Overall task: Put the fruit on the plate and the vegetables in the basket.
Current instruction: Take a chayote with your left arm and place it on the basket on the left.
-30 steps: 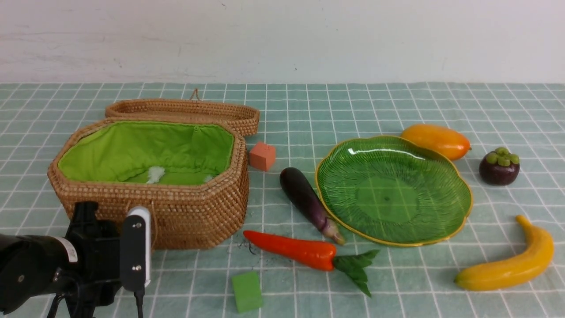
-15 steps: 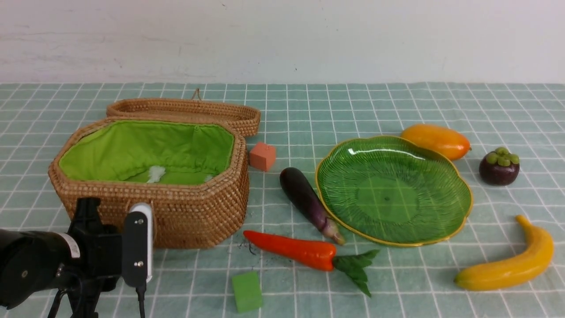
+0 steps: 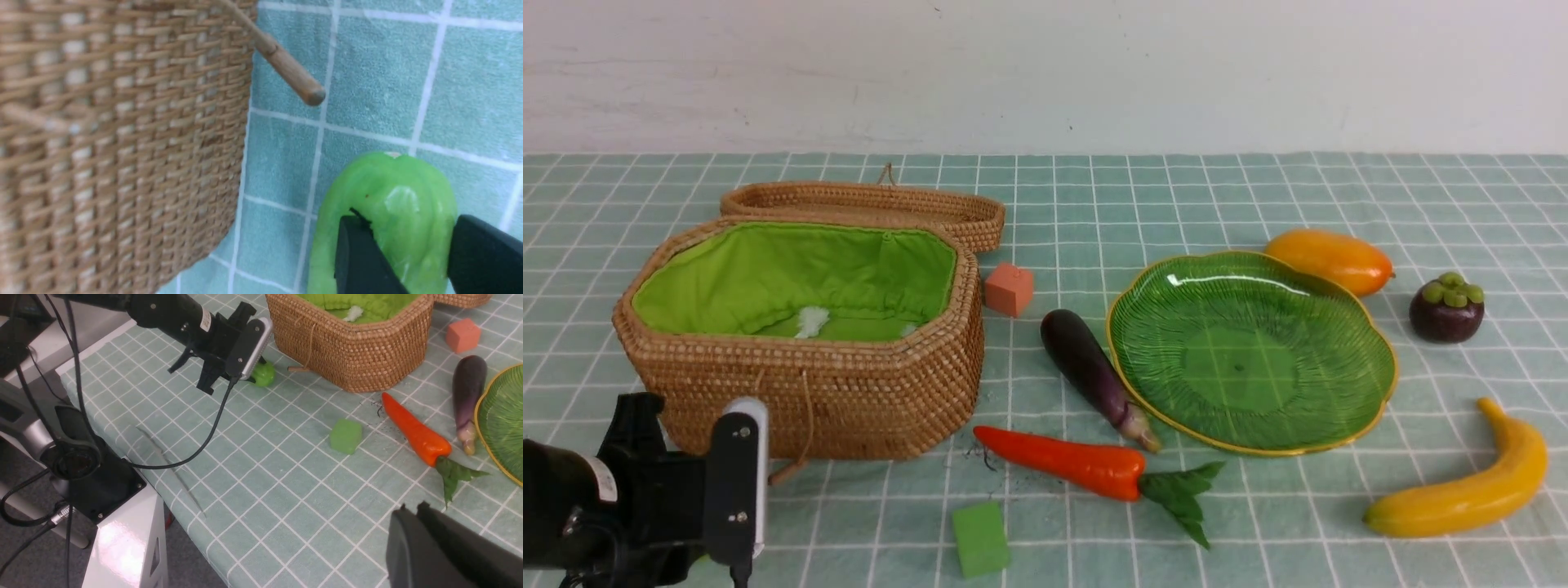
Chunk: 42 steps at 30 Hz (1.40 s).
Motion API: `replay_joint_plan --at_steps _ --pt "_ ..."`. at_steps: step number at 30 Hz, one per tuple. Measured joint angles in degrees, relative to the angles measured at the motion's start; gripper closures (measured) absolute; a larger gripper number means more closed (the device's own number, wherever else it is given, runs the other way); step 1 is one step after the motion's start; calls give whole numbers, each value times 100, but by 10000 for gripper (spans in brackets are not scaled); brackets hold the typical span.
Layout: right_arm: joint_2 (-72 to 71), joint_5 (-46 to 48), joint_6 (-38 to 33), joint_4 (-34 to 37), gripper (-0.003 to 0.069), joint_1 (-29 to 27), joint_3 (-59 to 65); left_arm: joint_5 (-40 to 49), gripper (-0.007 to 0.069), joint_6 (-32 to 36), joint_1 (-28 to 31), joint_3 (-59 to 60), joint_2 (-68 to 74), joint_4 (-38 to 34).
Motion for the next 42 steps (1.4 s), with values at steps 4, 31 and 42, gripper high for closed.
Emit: replay_joint_plan --at_steps 4,31,42 --pt "0 0 -92 0 631 0 0 569 359 0 0 1 -65 -152" --pt "0 17 -109 18 625 0 0 413 251 -266 0 14 419 -121" --pt "0 11 -221 114 624 0 0 596 251 -468 -194 -53 -206 3"
